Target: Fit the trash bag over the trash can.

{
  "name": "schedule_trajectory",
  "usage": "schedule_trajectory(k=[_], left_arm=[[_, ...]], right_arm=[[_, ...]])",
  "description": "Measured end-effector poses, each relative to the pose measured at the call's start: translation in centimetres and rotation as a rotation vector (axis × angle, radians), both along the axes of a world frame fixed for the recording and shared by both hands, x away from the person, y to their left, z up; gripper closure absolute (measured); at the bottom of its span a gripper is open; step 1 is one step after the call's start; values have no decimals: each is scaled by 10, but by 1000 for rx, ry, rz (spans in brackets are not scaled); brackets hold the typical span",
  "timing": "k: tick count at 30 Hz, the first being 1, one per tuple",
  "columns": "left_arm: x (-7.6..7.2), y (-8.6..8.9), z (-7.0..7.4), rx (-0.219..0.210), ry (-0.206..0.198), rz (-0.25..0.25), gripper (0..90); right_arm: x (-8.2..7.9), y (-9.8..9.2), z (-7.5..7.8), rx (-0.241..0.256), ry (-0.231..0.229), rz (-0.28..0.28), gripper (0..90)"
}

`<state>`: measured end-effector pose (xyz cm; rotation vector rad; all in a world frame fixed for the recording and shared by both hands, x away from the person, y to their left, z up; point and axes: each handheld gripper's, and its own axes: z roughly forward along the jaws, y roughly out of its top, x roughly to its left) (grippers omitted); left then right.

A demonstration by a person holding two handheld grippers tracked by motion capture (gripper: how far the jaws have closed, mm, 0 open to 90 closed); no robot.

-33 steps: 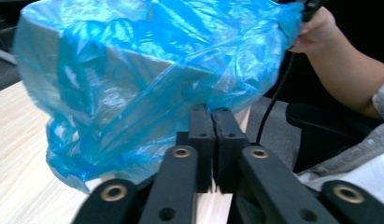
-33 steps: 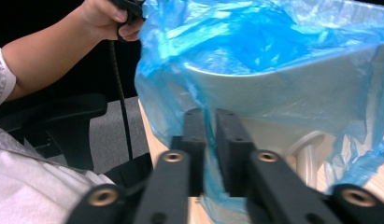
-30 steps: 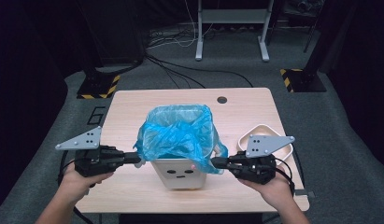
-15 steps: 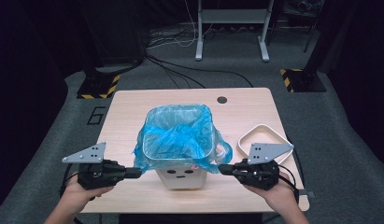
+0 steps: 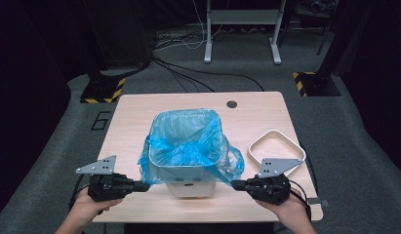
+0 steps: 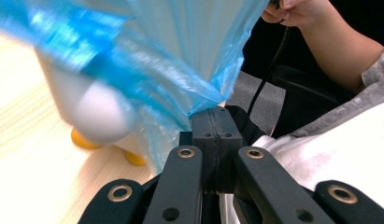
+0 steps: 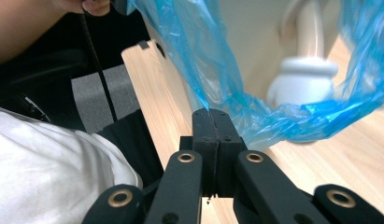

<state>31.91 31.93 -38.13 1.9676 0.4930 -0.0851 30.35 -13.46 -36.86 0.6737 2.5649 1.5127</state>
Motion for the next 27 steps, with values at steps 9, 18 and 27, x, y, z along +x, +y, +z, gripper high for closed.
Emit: schedule_trajectory(k=[9,18,27], left_arm=[[5,1,-11,-1,15,3,896],[-6,23,7,-32,-52,55,601],[-11,45,34,-41,-137,135,542]], right_arm=[[10,5,-16,-35,19,-21,900],[3,-13,-3,33,-12,-43,701],[0,-29,15,80,-72,-95,671]])
